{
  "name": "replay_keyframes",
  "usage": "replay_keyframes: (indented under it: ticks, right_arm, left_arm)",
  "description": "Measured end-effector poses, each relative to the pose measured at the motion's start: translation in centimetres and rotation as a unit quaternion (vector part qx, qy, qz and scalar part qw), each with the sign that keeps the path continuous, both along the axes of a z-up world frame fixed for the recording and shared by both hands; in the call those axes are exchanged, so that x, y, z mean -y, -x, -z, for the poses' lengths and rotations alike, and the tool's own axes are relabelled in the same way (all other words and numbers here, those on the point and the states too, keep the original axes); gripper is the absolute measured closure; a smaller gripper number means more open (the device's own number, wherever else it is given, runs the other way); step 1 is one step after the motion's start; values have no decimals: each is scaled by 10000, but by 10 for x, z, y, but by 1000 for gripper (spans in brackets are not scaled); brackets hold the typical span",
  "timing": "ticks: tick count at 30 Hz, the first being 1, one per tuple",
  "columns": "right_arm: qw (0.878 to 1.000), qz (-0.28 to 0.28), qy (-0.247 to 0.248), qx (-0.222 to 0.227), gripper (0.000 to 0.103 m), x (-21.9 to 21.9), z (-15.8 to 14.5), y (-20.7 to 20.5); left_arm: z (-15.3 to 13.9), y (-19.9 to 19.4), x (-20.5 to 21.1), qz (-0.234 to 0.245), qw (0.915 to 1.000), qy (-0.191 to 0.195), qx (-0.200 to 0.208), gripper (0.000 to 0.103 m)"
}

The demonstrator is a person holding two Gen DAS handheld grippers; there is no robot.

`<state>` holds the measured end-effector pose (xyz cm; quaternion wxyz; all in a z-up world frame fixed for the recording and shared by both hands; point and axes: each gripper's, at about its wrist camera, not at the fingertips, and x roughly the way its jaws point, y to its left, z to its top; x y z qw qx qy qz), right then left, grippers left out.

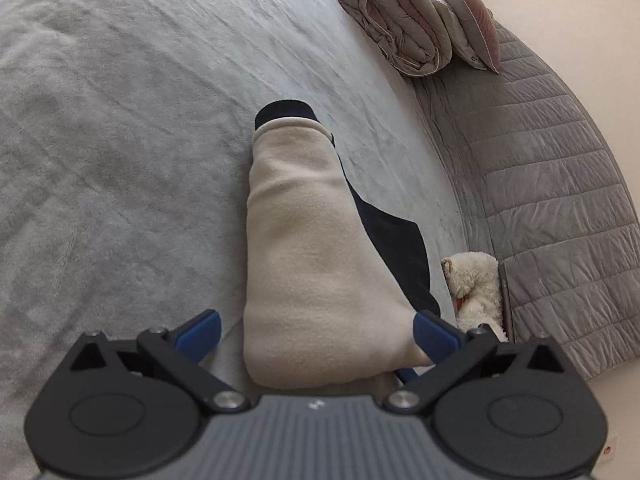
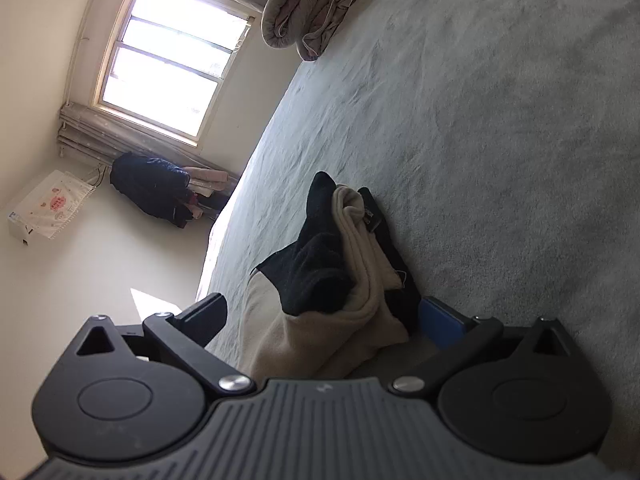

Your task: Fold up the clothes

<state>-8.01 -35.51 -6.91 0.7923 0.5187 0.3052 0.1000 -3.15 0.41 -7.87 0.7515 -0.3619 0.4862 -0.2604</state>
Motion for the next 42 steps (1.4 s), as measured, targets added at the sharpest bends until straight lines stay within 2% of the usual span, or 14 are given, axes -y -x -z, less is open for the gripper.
replay_keyframes:
  ticks: [2,6,10,14,19,22,23,24,25,27,28,30,38,42]
  right_arm:
    - [9989,-8,-472,-76,0,6,3,-1]
    - [9892,-53,-1096,-971,0,24,1,-23]
    - [9795,-803,-960,-1577,0,31,-4,-59]
    - [9708,-1371,-671,-1849,0,27,-12,-84]
    - [9709,-1748,-303,-1607,0,15,-21,-98]
    - [9736,-1874,-282,-1273,2,12,-20,-100]
    - [9747,-1900,-297,-1136,4,14,-19,-99]
    - [9758,-1922,-313,-997,13,15,-17,-98]
    - [9765,-1926,-360,-895,26,18,-14,-97]
    - [9775,-1812,-619,-889,41,27,-5,-95]
    - [9770,-1769,-764,-911,43,33,-4,-96]
    - [9759,-1743,-943,-909,46,43,-6,-98]
    - [9779,-1723,-845,-828,48,63,-34,-113]
    - [9812,-1614,-784,-709,48,79,-49,-129]
  left_arm:
    - [5,-5,-2,-126,9994,255,-189,1]
    - [12,-17,-2,-389,9966,572,-450,1]
    - [15,-26,1,-620,9934,758,-595,3]
    - [20,-34,6,-674,9913,893,-691,16]
    - [23,-41,9,-701,9904,917,-757,22]
    - [23,-42,10,-716,9915,806,-733,39]
    - [23,-42,10,-728,9918,766,-725,41]
    - [22,-42,11,-740,9921,728,-706,41]
    - [20,-42,11,-739,9928,680,-657,44]
    - [13,-41,14,-710,9948,531,-511,47]
    - [10,-41,16,-706,9953,479,-451,49]
    - [3,-43,17,-723,9957,445,-376,50]
    - [-28,-74,38,-709,9971,252,-81,51]
    - [-39,-98,55,-628,9976,273,-42,51]
